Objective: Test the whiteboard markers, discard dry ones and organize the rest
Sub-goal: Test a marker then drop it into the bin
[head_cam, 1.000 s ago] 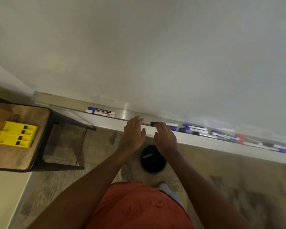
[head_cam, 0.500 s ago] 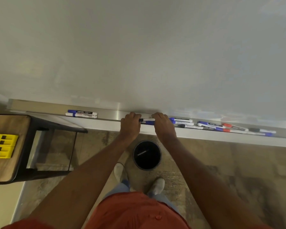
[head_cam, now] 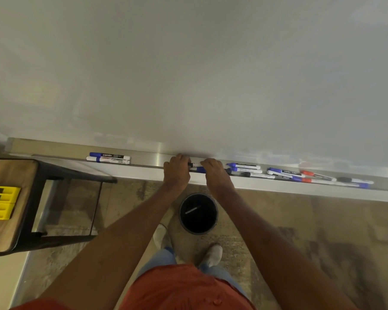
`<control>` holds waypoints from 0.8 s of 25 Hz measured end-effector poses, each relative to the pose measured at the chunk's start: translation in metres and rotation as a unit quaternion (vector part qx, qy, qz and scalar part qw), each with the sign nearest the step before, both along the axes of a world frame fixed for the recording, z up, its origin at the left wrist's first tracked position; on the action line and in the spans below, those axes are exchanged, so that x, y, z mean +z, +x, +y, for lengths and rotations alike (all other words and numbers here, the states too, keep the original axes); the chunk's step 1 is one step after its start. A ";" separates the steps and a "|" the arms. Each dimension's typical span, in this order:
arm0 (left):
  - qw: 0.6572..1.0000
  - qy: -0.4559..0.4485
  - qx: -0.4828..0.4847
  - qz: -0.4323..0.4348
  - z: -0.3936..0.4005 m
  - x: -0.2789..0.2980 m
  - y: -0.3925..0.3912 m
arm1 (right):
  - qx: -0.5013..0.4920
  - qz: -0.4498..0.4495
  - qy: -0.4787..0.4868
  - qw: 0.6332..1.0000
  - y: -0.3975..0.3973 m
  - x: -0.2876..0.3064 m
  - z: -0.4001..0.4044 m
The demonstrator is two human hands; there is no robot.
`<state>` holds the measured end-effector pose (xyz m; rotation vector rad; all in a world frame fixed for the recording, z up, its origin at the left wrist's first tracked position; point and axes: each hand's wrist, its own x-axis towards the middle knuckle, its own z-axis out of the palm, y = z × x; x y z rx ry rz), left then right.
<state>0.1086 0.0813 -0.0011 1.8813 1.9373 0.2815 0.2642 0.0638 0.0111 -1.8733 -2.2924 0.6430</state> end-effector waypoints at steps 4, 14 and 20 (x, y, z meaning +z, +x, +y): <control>0.998 -0.001 0.047 -0.051 -0.001 0.010 0.000 | 0.001 -0.002 0.046 0.999 0.001 0.009 0.002; 0.759 -0.181 0.245 -0.575 -0.031 0.081 -0.001 | -0.143 0.187 0.073 0.969 0.014 0.078 -0.040; 0.605 -0.199 0.240 -0.733 -0.058 0.137 0.038 | -0.299 0.516 -0.002 0.802 0.025 0.148 -0.074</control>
